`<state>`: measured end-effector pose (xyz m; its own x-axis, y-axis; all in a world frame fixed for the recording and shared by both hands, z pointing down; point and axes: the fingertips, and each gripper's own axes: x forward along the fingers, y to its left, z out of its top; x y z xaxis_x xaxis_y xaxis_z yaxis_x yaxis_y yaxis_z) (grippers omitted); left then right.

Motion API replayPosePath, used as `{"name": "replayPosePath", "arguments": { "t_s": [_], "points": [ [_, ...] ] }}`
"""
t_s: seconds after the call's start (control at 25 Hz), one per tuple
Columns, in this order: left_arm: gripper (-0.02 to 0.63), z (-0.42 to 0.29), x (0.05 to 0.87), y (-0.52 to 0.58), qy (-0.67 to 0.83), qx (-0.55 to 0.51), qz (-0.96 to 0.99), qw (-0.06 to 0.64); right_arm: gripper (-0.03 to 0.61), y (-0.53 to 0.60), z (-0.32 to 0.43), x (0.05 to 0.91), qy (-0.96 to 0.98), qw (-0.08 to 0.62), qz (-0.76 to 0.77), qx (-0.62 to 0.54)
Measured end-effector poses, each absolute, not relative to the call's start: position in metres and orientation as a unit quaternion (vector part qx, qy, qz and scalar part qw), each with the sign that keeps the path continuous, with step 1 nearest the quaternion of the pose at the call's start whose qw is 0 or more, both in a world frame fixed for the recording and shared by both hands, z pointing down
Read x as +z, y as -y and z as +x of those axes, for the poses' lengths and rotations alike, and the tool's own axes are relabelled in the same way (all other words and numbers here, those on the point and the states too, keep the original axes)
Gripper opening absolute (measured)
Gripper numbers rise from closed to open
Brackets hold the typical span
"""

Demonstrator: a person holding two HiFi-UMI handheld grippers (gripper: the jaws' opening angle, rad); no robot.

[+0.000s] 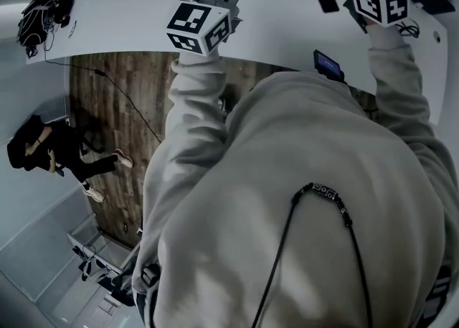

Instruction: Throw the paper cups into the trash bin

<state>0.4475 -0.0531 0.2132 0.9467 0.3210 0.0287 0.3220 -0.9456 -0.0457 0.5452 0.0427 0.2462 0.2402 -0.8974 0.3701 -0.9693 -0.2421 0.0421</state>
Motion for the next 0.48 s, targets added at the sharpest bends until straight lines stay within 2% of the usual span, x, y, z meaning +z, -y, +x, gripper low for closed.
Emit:
{"name": "replayPosePath", "arguments": {
  "t_s": [0.12,0.28,0.48],
  "points": [
    [-0.005,0.45,0.222,0.052,0.144,-0.021,-0.989,0.035,0.043,-0.043,0.546,0.252,0.61,0.131,0.768,0.14],
    [-0.005,0.448,0.222,0.058,0.13,0.009,-0.991,-0.007,0.043,-0.031,0.55,0.264,0.641,0.139,0.74,0.148],
    [-0.005,0.428,0.238,0.072,0.058,-0.006,-0.998,-0.004,0.043,-0.009,0.546,0.275,0.685,0.145,0.699,0.147]
  ]
}}
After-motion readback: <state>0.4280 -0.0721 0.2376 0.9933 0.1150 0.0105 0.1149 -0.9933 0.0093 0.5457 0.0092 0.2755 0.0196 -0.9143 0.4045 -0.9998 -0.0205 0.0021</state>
